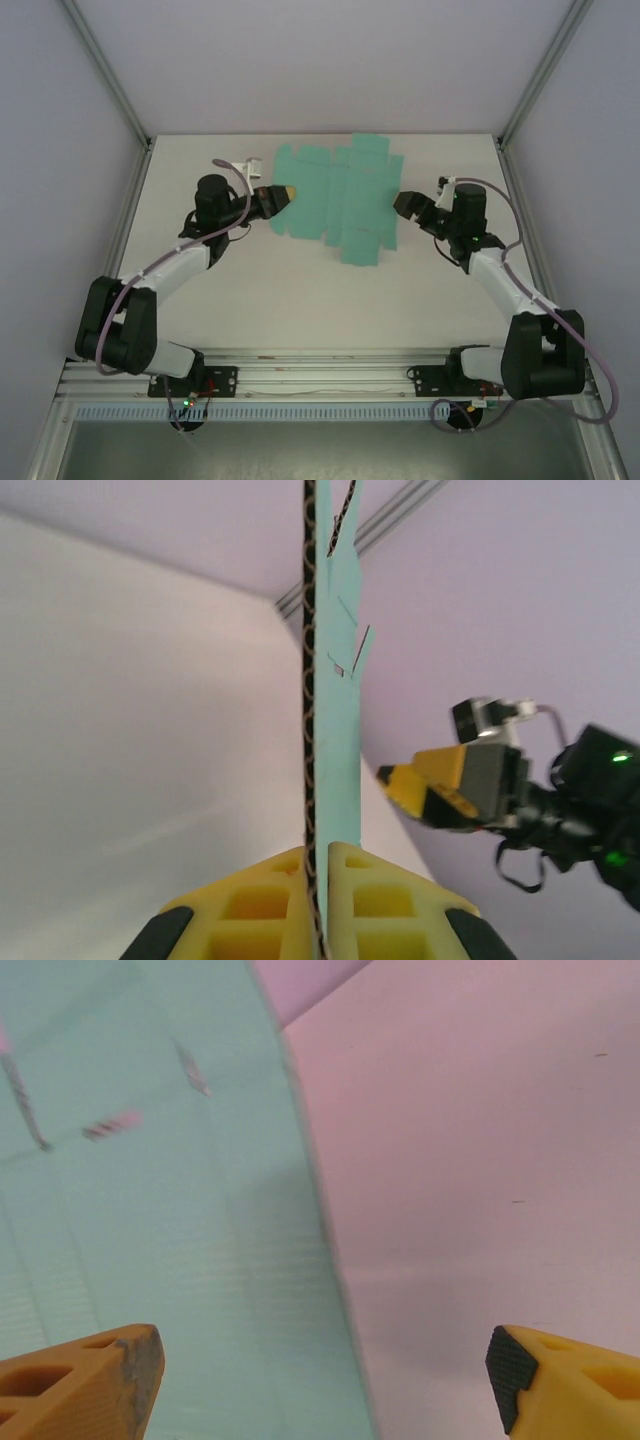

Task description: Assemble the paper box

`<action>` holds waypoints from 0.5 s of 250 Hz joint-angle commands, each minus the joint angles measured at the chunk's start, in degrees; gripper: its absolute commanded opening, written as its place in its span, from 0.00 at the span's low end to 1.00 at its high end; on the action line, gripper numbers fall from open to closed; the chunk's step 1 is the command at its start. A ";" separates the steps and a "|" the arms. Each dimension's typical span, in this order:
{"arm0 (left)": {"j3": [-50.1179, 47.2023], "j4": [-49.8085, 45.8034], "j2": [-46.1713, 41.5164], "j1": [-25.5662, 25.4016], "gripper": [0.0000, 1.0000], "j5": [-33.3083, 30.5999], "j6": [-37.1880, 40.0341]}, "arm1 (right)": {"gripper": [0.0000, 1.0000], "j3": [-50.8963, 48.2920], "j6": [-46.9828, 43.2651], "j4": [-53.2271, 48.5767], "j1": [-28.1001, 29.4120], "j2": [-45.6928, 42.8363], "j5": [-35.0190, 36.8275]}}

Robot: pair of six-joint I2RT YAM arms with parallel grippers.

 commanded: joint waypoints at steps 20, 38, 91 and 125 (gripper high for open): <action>2.31 4.16 -4.93 0.17 0.00 2.53 -5.35 | 0.80 -1.46 6.35 7.86 -0.63 -2.99 -12.48; 1.79 4.67 -5.95 0.12 0.00 2.11 -5.87 | 0.73 -2.64 9.59 13.38 -0.63 -3.57 -15.92; 0.84 5.01 -7.63 0.14 0.00 1.26 -6.20 | 0.39 -3.83 9.47 16.34 -0.63 -4.75 -18.18; 0.65 3.52 -8.26 0.15 0.00 0.20 -5.58 | 0.19 -4.89 8.32 18.65 -0.63 -7.11 -20.36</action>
